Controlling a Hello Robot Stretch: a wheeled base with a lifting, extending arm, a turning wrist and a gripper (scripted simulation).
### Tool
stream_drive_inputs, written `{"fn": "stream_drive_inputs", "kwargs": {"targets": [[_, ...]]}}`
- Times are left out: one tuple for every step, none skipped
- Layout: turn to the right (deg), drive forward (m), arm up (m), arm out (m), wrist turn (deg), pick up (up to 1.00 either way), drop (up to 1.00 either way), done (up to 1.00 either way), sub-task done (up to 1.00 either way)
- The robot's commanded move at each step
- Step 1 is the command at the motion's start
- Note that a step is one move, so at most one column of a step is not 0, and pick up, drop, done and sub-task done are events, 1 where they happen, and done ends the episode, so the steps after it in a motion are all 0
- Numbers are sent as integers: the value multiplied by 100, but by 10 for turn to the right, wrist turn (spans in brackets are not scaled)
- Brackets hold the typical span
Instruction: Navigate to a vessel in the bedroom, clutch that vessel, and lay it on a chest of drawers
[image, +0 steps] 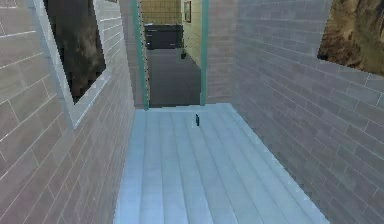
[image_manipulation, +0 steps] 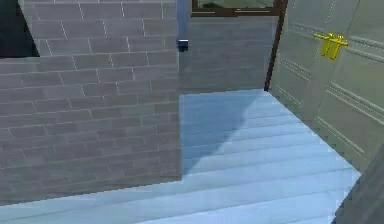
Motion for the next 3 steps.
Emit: {"fn": "stream_drive_inputs", "kwargs": {"targets": [[0,100,0,0,0,0,0,0,0],[-30,0,0,0,0,0,0,0,0],[0,100,0,0,0,0,0,0,0]]}}
